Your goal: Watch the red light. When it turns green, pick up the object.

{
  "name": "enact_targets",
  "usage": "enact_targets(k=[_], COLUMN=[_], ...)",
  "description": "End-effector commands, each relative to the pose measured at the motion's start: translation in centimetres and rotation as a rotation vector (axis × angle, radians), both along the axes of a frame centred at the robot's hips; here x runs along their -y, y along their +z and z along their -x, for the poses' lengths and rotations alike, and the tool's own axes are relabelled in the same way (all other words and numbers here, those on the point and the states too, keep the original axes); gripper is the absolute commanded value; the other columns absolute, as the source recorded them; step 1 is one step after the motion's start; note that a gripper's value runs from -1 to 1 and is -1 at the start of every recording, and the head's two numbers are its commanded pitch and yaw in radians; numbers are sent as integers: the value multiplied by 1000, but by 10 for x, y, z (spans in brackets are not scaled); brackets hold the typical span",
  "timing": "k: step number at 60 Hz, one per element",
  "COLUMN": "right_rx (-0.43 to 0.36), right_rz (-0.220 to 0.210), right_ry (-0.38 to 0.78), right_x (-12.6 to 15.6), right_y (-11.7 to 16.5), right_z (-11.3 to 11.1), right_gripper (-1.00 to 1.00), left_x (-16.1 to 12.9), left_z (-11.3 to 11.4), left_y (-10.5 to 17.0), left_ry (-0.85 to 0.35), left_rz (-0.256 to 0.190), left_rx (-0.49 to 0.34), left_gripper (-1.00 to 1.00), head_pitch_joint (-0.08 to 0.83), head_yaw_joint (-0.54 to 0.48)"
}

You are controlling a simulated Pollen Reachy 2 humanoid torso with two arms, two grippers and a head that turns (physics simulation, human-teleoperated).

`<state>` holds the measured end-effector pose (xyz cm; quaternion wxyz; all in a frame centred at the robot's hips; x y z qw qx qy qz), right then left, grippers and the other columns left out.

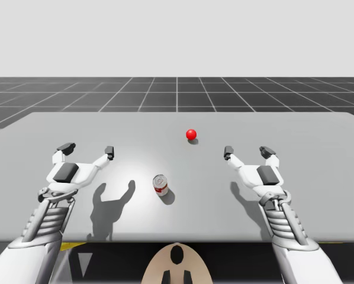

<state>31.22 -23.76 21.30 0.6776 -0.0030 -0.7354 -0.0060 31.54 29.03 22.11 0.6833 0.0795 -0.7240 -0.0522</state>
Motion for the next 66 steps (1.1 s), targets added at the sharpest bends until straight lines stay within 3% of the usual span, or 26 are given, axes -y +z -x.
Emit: enact_targets(k=[1, 49, 66], right_rx=[-2, 5, 8], right_rz=[-13, -9, -4], right_ry=[2, 4, 5], right_x=[-4, -3, -3], right_y=[-2, -1, 0], right_z=[0, 1, 2], right_gripper=[-1000, -1000, -1000], left_x=[0, 1, 1], left_z=[0, 0, 0], left_y=[0, 0, -1], left_ry=[0, -3, -6], left_rz=[-1, -2, -2], left_rx=[0, -3, -5], left_gripper=[-1000, -1000, -1000], head_pitch_joint=[440, 443, 573], head_yaw_joint=[-100, -96, 1])
